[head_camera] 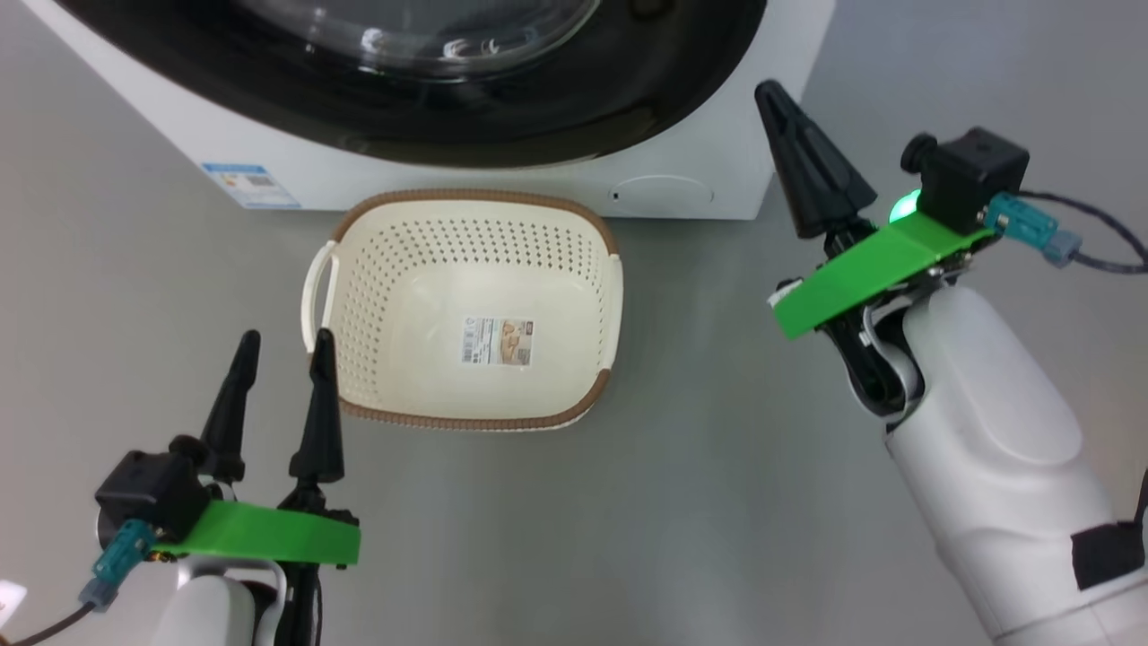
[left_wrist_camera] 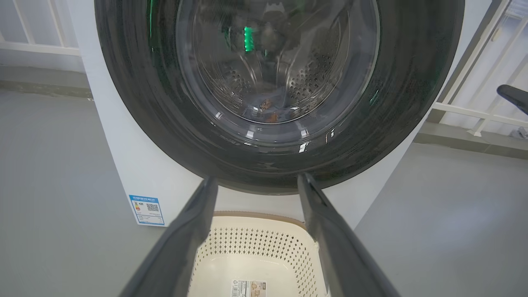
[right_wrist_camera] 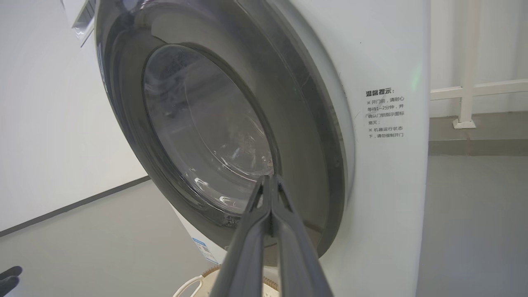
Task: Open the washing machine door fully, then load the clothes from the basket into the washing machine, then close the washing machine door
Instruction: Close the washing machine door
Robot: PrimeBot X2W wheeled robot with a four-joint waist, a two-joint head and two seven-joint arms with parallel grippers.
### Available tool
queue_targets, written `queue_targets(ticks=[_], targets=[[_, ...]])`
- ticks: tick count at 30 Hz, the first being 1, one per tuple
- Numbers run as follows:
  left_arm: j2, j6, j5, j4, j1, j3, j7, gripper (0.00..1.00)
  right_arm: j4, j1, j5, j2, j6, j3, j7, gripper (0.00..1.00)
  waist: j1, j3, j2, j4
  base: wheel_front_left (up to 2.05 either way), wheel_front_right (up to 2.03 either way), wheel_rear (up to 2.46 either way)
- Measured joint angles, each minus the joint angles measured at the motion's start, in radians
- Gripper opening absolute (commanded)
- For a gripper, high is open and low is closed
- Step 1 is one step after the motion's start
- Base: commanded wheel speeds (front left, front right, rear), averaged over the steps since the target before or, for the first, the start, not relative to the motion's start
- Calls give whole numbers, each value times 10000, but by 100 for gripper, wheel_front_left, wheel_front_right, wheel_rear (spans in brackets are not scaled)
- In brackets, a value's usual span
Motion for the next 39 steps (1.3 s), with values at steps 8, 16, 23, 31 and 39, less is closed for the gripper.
queue_targets(ticks=[8, 16, 23, 31, 39], targets=[[153, 0, 65, -40, 593, 372, 0, 100, -316, 1618, 61, 46, 0, -234, 0, 0, 0, -666, 0, -442, 0, 0, 0], [194, -2, 265, -82, 1207, 677, 0, 100, -755, 3139, -353, 253, 0, -911, 0, 87, 0, -1347, 0, -873, 0, 0, 0], [305, -2, 437, -115, 1664, 761, 0, 100, -1118, 4032, -917, 485, 0, -1492, 2, 100, 0, -1926, 0, -1248, 0, 0, 0], [299, -2, 433, -232, 2023, 986, 0, 100, -1687, 4967, -1542, 740, 0, -2289, 0, 100, 0, -2386, 0, -1645, 0, 0, 0], [291, -2, 602, -451, 2386, 1327, 0, 100, -2243, 5772, -2328, 892, 0, -2824, 0, 100, 0, -2566, 0, -1849, 0, 0, 0]])
